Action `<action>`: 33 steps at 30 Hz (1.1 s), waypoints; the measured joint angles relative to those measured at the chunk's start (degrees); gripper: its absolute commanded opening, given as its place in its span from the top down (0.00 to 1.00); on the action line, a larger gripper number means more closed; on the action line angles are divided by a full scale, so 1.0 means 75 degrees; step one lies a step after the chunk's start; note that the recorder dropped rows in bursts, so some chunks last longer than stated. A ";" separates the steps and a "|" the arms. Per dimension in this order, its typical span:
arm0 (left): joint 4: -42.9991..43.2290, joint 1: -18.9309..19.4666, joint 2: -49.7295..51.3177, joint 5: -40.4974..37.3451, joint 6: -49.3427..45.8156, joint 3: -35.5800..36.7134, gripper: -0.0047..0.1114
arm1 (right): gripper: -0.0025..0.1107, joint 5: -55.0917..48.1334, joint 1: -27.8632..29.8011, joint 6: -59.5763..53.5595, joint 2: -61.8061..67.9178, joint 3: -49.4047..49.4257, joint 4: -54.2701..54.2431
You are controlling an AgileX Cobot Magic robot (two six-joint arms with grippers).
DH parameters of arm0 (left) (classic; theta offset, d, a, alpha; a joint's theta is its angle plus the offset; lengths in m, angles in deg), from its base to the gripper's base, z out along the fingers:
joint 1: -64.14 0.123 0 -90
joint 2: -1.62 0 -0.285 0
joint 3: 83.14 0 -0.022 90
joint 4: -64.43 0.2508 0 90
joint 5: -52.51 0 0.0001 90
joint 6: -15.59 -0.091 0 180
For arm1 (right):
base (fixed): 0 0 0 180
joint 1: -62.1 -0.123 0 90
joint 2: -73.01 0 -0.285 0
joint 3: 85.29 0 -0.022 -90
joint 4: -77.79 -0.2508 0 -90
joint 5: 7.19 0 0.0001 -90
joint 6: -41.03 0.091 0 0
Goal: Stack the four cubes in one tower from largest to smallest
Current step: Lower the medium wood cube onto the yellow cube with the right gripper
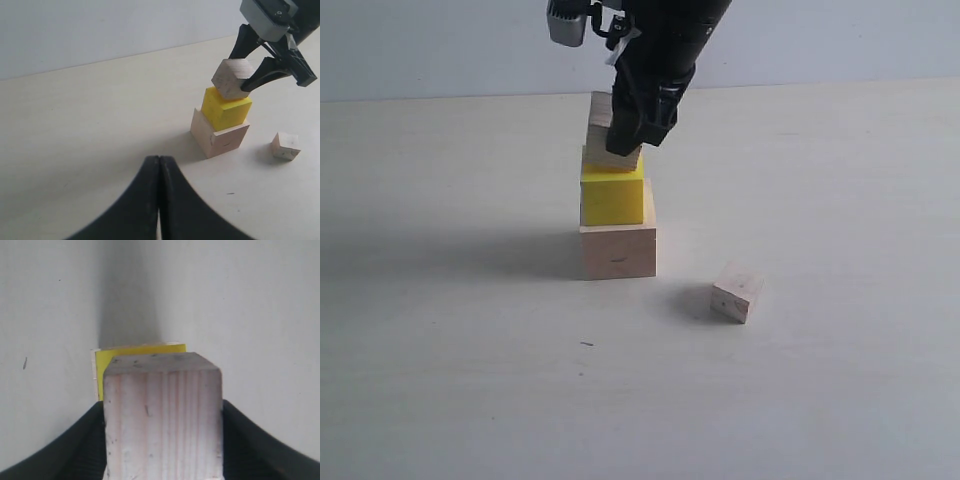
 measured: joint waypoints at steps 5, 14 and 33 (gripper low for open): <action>0.0000 0.0000 0.0000 -0.0013 0.0000 0.0000 0.96 | 0.98 0.0000 0.0000 0.0018 0.0000 0.0000 0.0003; -0.0014 0.0000 0.0000 -0.0013 0.0000 0.0000 0.96 | 0.98 0.0000 0.0000 0.0024 0.0000 0.0000 0.0017; -0.0014 0.0000 0.0000 -0.0013 0.0000 0.0000 0.96 | 0.71 0.0033 0.0000 0.0010 0.0000 0.0000 -0.0050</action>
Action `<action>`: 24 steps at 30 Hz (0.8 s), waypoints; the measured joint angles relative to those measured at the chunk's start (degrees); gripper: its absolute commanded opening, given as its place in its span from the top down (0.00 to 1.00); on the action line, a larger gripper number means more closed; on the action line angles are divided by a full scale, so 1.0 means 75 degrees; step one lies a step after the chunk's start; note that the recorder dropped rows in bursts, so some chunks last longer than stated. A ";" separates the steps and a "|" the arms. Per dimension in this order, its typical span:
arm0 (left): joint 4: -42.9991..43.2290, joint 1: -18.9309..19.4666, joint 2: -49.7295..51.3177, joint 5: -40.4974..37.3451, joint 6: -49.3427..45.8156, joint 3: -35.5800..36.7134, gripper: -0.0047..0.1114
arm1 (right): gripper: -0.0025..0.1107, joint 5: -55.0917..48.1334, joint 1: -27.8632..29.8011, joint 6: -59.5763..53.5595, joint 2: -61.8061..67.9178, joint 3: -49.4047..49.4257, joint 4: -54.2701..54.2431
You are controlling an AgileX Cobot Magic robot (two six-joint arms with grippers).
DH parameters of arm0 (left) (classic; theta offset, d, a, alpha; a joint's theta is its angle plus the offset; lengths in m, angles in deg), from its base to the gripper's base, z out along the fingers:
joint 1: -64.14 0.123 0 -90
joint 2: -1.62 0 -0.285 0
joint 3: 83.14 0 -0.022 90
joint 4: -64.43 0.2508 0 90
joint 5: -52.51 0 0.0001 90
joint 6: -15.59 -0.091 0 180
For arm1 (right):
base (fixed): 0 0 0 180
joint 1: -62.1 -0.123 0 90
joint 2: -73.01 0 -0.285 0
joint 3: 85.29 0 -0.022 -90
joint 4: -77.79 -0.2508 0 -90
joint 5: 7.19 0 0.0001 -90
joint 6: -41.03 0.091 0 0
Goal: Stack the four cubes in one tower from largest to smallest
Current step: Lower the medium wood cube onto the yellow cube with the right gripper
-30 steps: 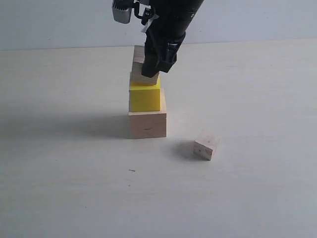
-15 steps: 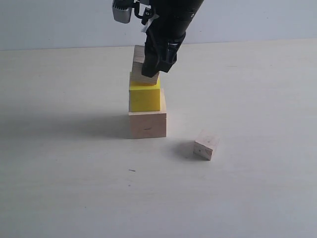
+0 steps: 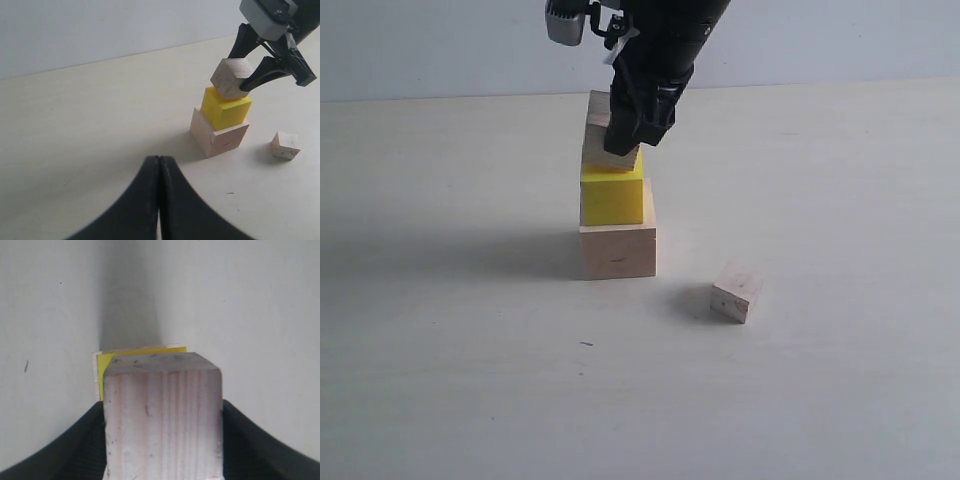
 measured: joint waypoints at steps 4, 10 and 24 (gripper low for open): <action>0.0000 0.0000 0.0000 0.0000 0.0000 0.0000 0.96 | 0.60 0.0030 0.0000 0.0000 0.0000 0.0000 -0.0011; 0.0000 0.0000 0.0000 0.0000 0.0000 0.0000 0.96 | 0.52 0.0056 0.0000 0.0000 0.0000 0.0000 -0.0066; 0.0000 0.0000 0.0000 0.0000 0.0000 0.0000 0.96 | 0.52 0.0056 0.0000 0.0000 0.0000 0.0000 -0.0066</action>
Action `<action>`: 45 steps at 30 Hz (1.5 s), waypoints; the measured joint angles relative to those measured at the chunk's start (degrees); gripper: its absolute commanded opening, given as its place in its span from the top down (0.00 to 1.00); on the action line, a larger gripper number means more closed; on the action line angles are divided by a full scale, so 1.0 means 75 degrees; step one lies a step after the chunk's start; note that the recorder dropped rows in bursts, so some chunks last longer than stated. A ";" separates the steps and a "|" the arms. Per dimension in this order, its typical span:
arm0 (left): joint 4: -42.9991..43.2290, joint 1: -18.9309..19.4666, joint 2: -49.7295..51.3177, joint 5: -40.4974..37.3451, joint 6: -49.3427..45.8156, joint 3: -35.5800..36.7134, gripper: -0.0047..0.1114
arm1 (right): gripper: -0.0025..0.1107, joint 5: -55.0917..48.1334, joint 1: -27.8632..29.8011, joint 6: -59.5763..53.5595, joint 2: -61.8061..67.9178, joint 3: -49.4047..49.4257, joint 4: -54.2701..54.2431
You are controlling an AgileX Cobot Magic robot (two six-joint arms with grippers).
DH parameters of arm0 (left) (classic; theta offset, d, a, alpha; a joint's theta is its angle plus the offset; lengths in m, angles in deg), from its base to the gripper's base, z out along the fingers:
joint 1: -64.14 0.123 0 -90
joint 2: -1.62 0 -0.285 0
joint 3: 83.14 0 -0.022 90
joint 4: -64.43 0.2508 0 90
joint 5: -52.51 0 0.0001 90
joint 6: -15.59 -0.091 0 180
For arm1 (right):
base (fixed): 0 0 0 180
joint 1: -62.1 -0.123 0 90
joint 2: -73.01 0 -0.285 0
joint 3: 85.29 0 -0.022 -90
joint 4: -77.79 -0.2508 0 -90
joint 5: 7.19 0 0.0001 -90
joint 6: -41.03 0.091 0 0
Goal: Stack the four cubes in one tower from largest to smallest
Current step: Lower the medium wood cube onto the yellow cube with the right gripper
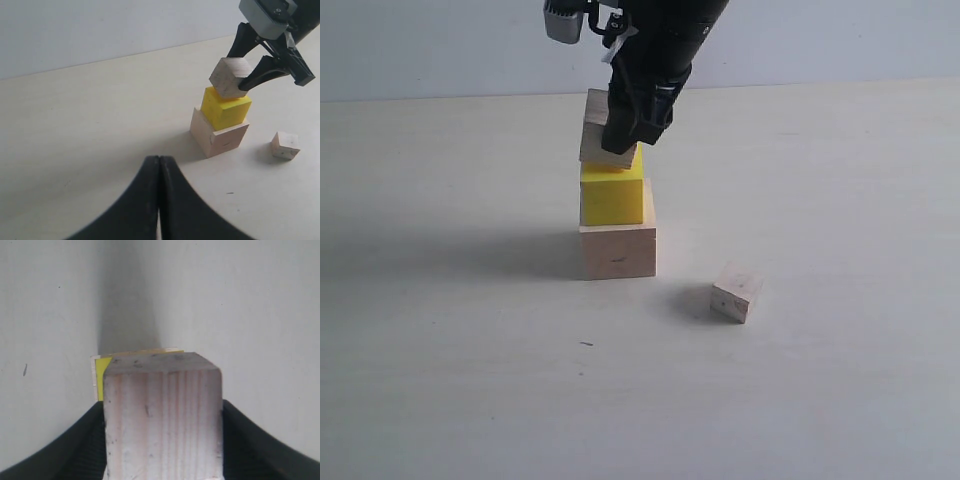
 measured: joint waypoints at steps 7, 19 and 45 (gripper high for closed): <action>0.0000 0.0000 0.0000 0.0000 0.0000 0.0000 0.96 | 0.52 0.0000 0.0000 0.0000 0.0000 0.0000 -0.0034; 0.0000 0.0000 0.0000 0.0000 -0.0092 0.0000 0.96 | 0.52 -0.0027 0.0000 0.0000 0.0000 0.0000 -0.0106; 0.0000 0.0000 0.0000 0.0000 -0.0137 0.0000 0.96 | 0.42 -0.0139 0.0000 0.0000 0.0000 0.0000 -0.0106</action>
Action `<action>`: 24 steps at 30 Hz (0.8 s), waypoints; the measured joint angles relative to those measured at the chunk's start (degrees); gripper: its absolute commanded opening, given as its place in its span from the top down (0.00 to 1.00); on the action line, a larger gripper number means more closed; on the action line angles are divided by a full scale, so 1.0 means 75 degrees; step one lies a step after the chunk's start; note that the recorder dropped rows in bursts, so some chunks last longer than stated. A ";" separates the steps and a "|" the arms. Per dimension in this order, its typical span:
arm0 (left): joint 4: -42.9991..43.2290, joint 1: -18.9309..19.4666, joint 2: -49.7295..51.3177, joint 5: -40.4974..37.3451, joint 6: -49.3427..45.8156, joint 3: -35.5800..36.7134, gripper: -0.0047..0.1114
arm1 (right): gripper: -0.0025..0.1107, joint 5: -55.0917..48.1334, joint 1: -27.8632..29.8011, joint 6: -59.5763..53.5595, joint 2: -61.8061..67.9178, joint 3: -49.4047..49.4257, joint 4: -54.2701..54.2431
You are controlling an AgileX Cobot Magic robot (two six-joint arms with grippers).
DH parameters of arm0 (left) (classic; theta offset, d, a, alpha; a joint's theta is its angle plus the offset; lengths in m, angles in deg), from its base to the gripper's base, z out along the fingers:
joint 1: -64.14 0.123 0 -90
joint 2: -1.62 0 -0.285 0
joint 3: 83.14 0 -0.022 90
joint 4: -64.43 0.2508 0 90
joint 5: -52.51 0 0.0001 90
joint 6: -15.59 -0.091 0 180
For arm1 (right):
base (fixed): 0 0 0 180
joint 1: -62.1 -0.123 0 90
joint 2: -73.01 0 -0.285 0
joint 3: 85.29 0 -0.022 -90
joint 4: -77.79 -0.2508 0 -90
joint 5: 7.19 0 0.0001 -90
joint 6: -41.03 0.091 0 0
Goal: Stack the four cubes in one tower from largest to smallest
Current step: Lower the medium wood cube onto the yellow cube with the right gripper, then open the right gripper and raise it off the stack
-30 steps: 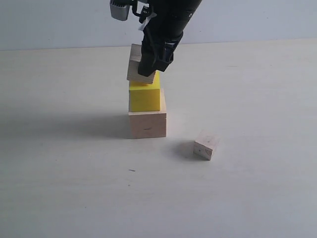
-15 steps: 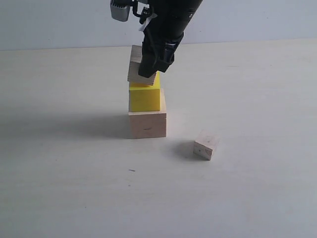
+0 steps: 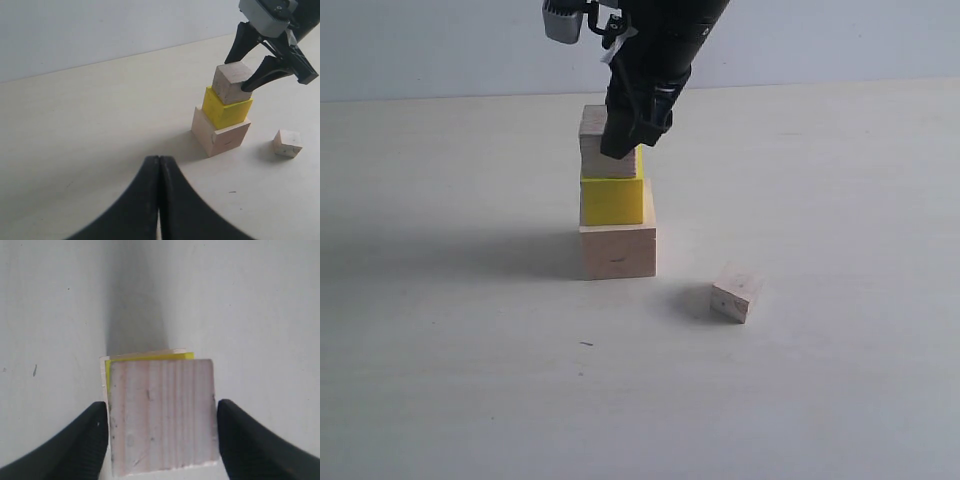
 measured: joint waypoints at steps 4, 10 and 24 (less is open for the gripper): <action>0.0000 0.0000 0.0000 0.0000 0.0000 0.0000 0.96 | 0.42 0.0000 0.0000 0.0030 0.0000 0.0000 -0.0012; 0.0000 0.0000 0.0000 0.0000 0.0000 0.0000 0.96 | 0.42 0.0000 0.0000 0.0111 0.0000 0.0000 -0.0012; 0.0000 0.0000 0.0000 0.0000 -0.0011 0.0000 0.96 | 0.42 0.0025 0.0000 0.0111 -0.0217 0.0000 -0.0012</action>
